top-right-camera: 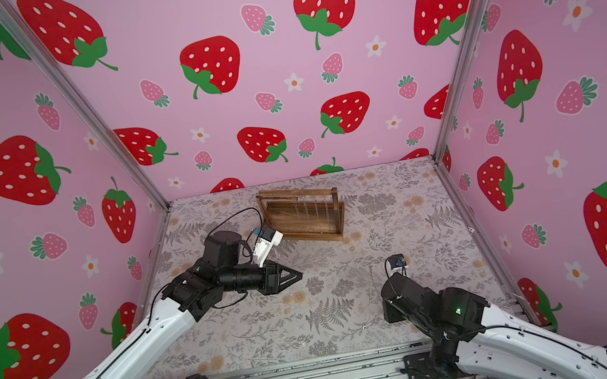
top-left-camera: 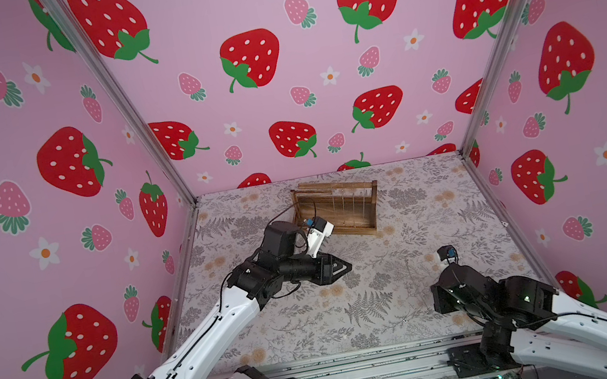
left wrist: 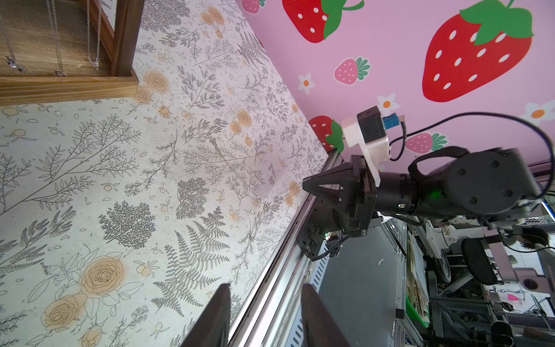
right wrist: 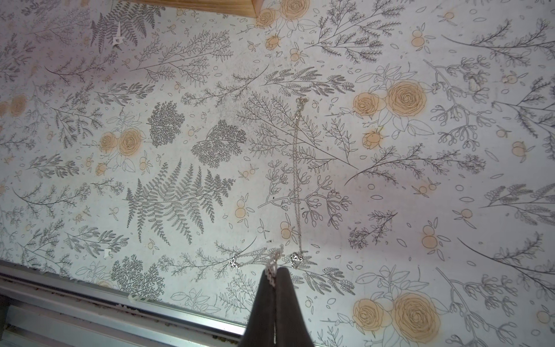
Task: Take the necklace off the jewelry display stand
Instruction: Place the necklace at the center of the board.
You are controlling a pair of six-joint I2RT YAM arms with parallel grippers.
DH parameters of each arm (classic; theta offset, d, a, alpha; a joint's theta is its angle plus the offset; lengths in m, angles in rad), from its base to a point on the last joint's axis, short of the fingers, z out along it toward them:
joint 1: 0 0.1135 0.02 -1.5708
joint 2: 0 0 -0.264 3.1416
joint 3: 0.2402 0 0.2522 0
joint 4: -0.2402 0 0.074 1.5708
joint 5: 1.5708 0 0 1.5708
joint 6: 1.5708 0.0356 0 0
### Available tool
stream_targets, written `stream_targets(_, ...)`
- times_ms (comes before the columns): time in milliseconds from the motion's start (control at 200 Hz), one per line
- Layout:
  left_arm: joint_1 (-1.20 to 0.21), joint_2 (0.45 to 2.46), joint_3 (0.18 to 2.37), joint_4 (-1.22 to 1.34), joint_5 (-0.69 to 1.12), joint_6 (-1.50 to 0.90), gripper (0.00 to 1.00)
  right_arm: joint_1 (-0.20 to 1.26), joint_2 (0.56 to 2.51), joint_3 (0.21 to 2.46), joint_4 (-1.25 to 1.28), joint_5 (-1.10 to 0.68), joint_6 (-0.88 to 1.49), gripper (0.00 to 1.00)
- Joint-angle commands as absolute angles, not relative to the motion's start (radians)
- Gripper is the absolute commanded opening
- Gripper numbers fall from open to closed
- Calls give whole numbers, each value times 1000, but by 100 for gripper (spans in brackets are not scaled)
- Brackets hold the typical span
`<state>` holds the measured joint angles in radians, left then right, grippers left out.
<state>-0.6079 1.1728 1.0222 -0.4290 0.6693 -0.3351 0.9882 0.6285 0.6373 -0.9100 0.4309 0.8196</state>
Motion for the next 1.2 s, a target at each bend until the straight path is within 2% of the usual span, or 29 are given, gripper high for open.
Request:
stream_targets(0,-609,1158,1046,-453,672,-314,40,994,632,672,-936,456,829,0)
stream_targets(340,-609,1154,1042,-452,669,-311,40,994,666,687,-881,447,789,0)
stream_targets(775,-610,1149,1030,-433,667,-313,40,988,928,689,-643,431,748,0)
stream_targets(1196,-608,1135,1002,-407,679,-320,40,848,1152,710,-467,284,674,0)
